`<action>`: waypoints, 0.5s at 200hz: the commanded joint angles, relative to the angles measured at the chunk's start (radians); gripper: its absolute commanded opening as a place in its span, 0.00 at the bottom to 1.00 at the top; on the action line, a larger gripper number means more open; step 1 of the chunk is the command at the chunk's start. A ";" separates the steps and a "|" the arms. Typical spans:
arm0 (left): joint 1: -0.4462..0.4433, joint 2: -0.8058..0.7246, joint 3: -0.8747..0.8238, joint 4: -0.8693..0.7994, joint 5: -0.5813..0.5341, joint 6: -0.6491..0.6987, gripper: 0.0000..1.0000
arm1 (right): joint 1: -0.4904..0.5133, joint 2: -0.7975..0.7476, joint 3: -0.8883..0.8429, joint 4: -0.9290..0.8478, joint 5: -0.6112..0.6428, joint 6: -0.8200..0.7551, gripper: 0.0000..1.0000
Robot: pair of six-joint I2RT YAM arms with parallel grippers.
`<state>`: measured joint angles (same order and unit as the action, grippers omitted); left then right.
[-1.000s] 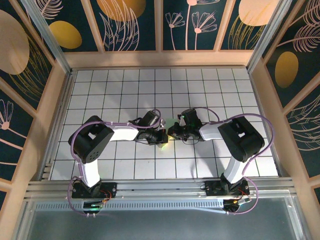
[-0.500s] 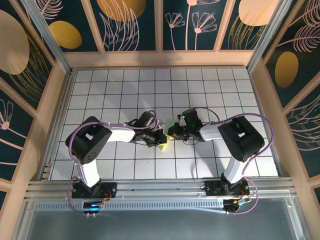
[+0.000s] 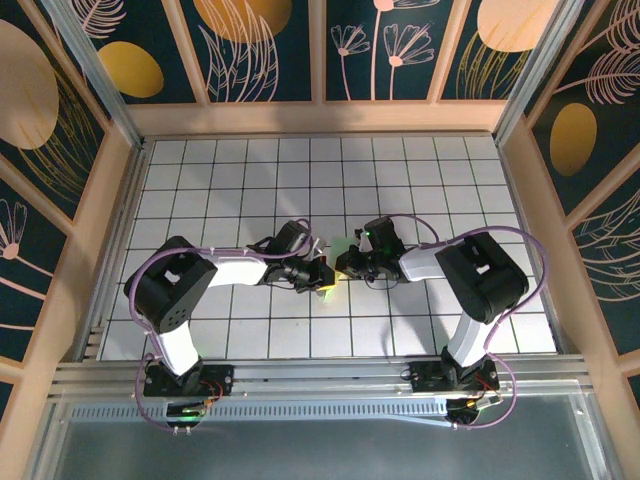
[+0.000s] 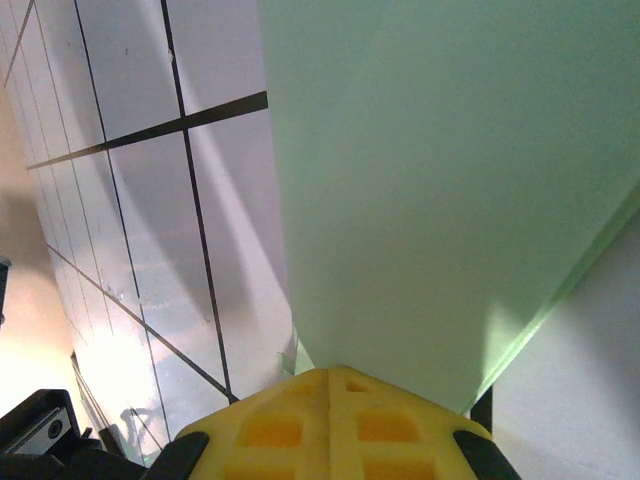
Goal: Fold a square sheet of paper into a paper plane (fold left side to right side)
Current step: Fold the wing for the fifth time at the center of the table.
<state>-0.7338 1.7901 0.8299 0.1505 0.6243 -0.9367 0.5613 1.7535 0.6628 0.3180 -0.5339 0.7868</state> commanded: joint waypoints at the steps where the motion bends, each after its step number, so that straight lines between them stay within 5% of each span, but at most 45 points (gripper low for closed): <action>1: 0.002 0.006 -0.008 -0.028 0.023 0.014 0.00 | -0.008 0.071 -0.017 -0.138 0.080 -0.038 0.00; 100: -0.003 0.057 -0.037 0.007 0.054 0.018 0.00 | -0.008 0.084 -0.007 -0.157 0.086 -0.045 0.00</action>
<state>-0.7341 1.8248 0.8055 0.1505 0.6476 -0.9360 0.5571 1.7622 0.6788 0.2958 -0.5476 0.7799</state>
